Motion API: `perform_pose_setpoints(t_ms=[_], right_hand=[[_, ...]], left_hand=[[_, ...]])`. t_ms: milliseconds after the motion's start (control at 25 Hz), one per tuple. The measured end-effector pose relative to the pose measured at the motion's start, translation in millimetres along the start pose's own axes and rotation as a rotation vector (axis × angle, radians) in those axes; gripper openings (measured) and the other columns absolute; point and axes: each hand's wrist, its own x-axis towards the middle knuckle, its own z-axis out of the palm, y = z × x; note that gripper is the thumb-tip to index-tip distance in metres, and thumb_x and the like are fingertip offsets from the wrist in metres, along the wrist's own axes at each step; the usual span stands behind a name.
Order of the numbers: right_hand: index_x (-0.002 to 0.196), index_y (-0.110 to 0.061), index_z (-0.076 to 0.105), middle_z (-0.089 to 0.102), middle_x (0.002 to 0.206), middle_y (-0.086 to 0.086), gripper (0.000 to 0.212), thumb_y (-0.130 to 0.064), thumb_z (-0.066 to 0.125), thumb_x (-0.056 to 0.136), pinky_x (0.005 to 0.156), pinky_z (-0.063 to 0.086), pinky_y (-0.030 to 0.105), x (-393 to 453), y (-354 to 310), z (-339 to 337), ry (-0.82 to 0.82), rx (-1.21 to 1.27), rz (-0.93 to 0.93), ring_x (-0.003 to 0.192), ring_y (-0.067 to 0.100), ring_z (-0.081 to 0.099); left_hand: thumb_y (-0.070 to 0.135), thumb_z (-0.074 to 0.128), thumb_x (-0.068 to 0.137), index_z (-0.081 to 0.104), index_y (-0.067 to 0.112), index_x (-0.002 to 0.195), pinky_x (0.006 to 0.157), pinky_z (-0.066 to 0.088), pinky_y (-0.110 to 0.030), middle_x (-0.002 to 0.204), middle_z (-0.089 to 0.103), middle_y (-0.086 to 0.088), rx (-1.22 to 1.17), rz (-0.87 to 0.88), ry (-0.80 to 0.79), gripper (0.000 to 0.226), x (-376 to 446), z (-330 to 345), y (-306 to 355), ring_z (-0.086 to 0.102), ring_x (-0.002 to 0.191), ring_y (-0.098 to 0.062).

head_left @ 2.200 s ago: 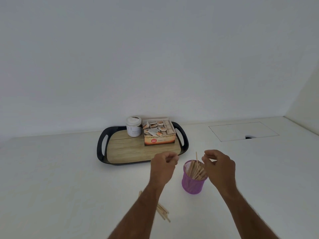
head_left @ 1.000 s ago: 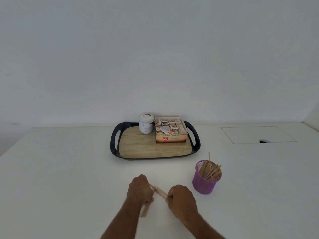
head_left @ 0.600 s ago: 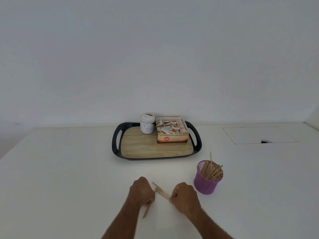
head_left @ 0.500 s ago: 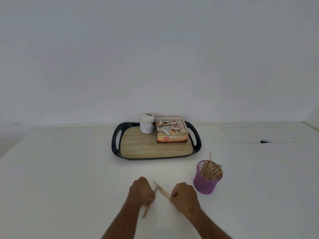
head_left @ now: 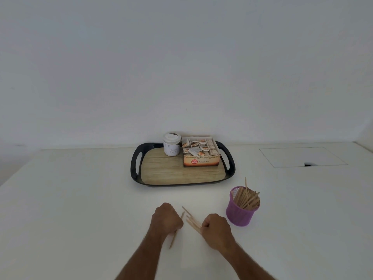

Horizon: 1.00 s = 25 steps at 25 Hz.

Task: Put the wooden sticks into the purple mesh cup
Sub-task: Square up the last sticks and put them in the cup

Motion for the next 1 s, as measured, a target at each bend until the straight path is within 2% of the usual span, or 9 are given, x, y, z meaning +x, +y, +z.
perform_pose_setpoints(t_ms=[80, 160, 240, 360, 440, 560, 680, 800, 1000], right_hand=[[0.076, -0.021, 0.063, 0.064, 0.083, -0.005, 0.014, -0.014, 0.055, 0.084, 0.072, 0.05, 0.024, 1, 1, -5, 0.034, 0.1, -0.013, 0.078, 0.011, 0.06], [0.069, -0.024, 0.054, 0.061, 0.075, -0.008, 0.023, -0.011, 0.058, 0.087, 0.064, 0.048, 0.021, 1, 3, -16, 0.064, 0.239, -0.008, 0.071, 0.006, 0.058], [0.072, -0.02, 0.055, 0.06, 0.072, -0.006, 0.021, -0.007, 0.061, 0.088, 0.058, 0.045, 0.019, -1, 3, -32, 0.107, 0.382, -0.009, 0.066, 0.006, 0.056], [0.084, -0.018, 0.061, 0.066, 0.078, -0.001, 0.012, -0.007, 0.066, 0.086, 0.06, 0.046, 0.018, -6, 4, -66, 0.259, 0.555, -0.016, 0.072, 0.012, 0.062], [0.093, -0.022, 0.066, 0.07, 0.078, -0.002, 0.017, -0.007, 0.067, 0.085, 0.063, 0.046, 0.015, -9, 8, -91, 0.381, 0.613, -0.026, 0.075, 0.013, 0.065], [0.095, -0.023, 0.07, 0.072, 0.078, -0.009, 0.018, -0.01, 0.069, 0.084, 0.076, 0.055, 0.031, -9, 17, -124, 0.543, 0.682, -0.017, 0.076, 0.011, 0.069], [0.091, -0.02, 0.069, 0.073, 0.08, -0.006, 0.012, -0.011, 0.071, 0.082, 0.08, 0.056, 0.038, -5, 31, -147, 0.649, 0.7, 0.007, 0.076, 0.014, 0.07], [0.088, -0.018, 0.068, 0.073, 0.079, -0.006, 0.01, -0.014, 0.074, 0.081, 0.079, 0.057, 0.041, -3, 44, -155, 0.677, 0.605, 0.015, 0.073, 0.013, 0.07], [0.092, -0.015, 0.072, 0.074, 0.082, -0.004, 0.01, -0.015, 0.071, 0.081, 0.079, 0.057, 0.036, -4, 56, -140, 0.647, 0.491, 0.043, 0.074, 0.01, 0.069]], left_hand=[[0.004, 0.071, 0.066, 0.072, 0.004, 0.075, 0.068, 0.064, -0.037, 0.073, 0.074, -0.007, -0.113, 0.032, 0.018, 0.009, -1, -1, 7, 0.074, 0.064, -0.021], [0.002, 0.07, 0.068, 0.071, 0.005, 0.073, 0.068, 0.064, -0.04, 0.074, 0.074, -0.008, -0.216, 0.082, 0.041, 0.006, -5, -1, 19, 0.074, 0.065, -0.021], [0.001, 0.071, 0.072, 0.07, 0.007, 0.075, 0.069, 0.064, -0.038, 0.076, 0.074, -0.007, -0.291, 0.134, 0.053, 0.008, -13, -1, 34, 0.074, 0.067, -0.019], [-0.002, 0.075, 0.077, 0.071, 0.012, 0.083, 0.071, 0.064, -0.035, 0.079, 0.073, -0.006, -0.418, 0.225, 0.041, 0.016, -24, 1, 62, 0.073, 0.071, -0.018], [-0.002, 0.076, 0.078, 0.072, 0.012, 0.09, 0.073, 0.064, -0.036, 0.08, 0.072, -0.005, -0.492, 0.3, 0.025, 0.018, -30, 2, 79, 0.073, 0.074, -0.018], [-0.002, 0.076, 0.079, 0.072, 0.009, 0.091, 0.071, 0.064, -0.035, 0.078, 0.071, -0.006, -0.56, 0.402, 0.018, 0.017, -37, 6, 105, 0.071, 0.074, -0.017], [-0.001, 0.077, 0.077, 0.072, 0.013, 0.083, 0.071, 0.064, -0.039, 0.073, 0.069, -0.002, -0.591, 0.468, 0.046, 0.016, -43, 12, 130, 0.069, 0.071, -0.017], [0.003, 0.08, 0.076, 0.072, 0.016, 0.083, 0.072, 0.063, -0.036, 0.074, 0.072, 0.001, -0.564, 0.522, 0.075, 0.016, -44, 21, 147, 0.071, 0.072, -0.016], [0.007, 0.082, 0.075, 0.074, 0.014, 0.089, 0.075, 0.061, -0.028, 0.08, 0.075, 0.002, -0.42, 0.576, 0.079, 0.018, -37, 38, 154, 0.072, 0.075, -0.01]])
